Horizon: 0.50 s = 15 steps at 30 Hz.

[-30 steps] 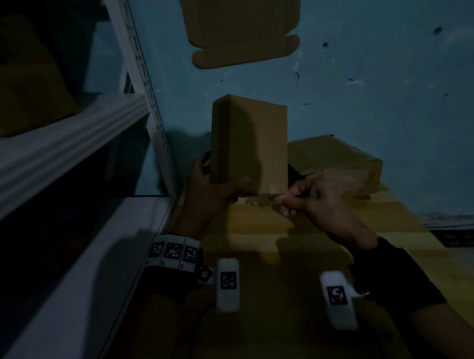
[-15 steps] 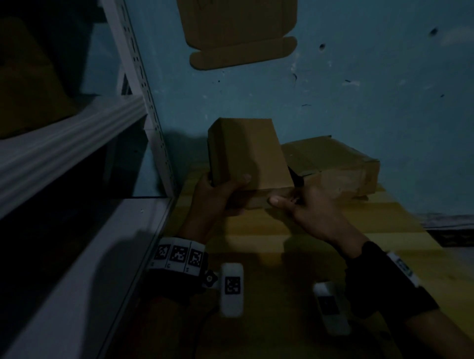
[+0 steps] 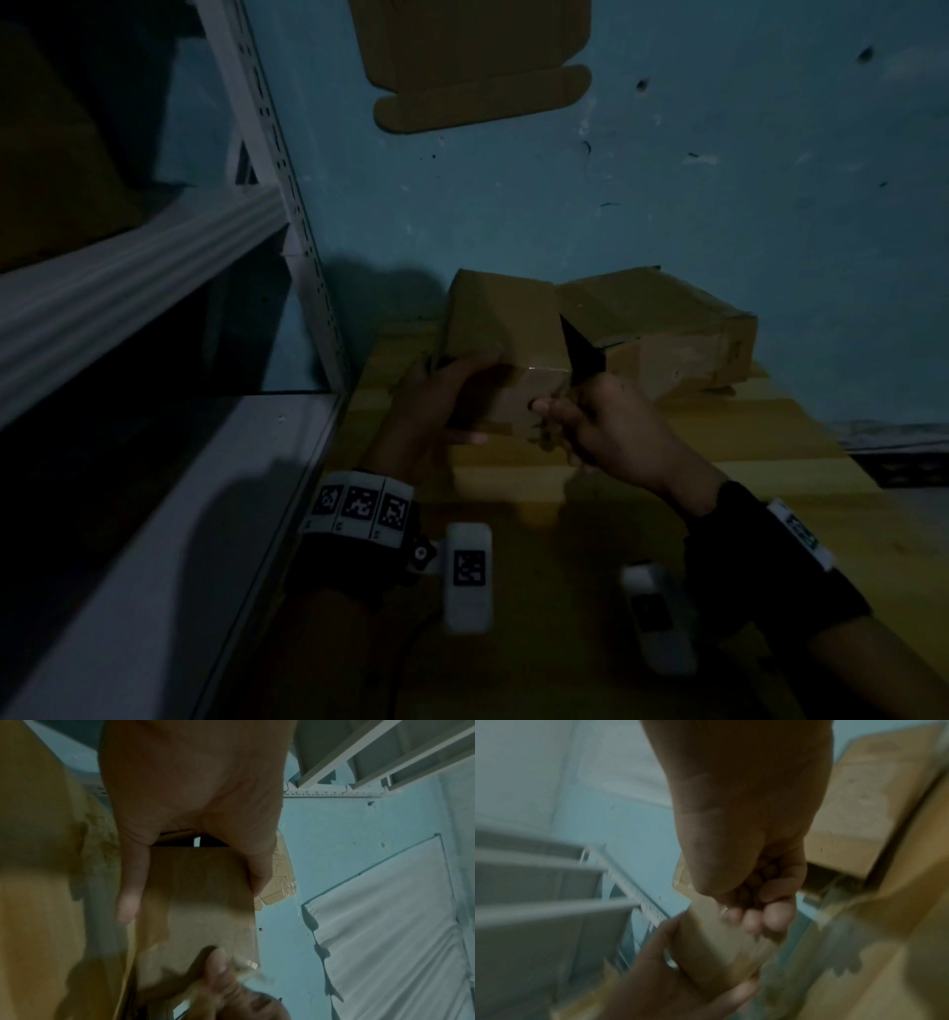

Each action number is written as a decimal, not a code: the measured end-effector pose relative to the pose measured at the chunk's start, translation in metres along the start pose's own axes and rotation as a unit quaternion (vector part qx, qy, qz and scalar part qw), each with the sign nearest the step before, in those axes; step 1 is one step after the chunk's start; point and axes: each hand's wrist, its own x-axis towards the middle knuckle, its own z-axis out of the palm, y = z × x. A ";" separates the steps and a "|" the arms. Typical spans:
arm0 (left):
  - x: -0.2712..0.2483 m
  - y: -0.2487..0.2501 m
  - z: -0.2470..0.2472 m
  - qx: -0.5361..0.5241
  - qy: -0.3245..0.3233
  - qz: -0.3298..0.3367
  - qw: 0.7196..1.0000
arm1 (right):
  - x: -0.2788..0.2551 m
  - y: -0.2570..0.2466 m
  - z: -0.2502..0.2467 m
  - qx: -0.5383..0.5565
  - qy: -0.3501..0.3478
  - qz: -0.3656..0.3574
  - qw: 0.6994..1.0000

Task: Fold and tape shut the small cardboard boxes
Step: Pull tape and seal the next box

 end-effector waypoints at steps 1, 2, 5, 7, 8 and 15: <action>0.000 0.000 0.000 -0.007 0.009 0.006 1.000 | -0.001 -0.002 0.001 0.044 -0.002 0.008 0.999; 0.000 0.001 0.001 -0.014 0.014 0.017 1.000 | -0.001 -0.005 0.001 0.086 -0.002 0.022 0.996; 0.000 0.003 0.001 -0.024 0.031 0.053 0.998 | -0.002 -0.013 0.002 0.174 -0.006 0.048 0.984; 0.001 0.004 0.001 -0.036 0.031 0.066 0.997 | -0.002 -0.017 0.001 0.210 -0.013 0.050 0.976; 0.001 0.004 0.000 -0.041 0.031 0.066 0.996 | -0.003 -0.018 0.001 0.229 -0.013 0.052 0.972; 0.002 0.007 -0.003 -0.046 0.030 0.056 0.997 | -0.002 -0.022 0.004 0.320 -0.002 0.064 0.945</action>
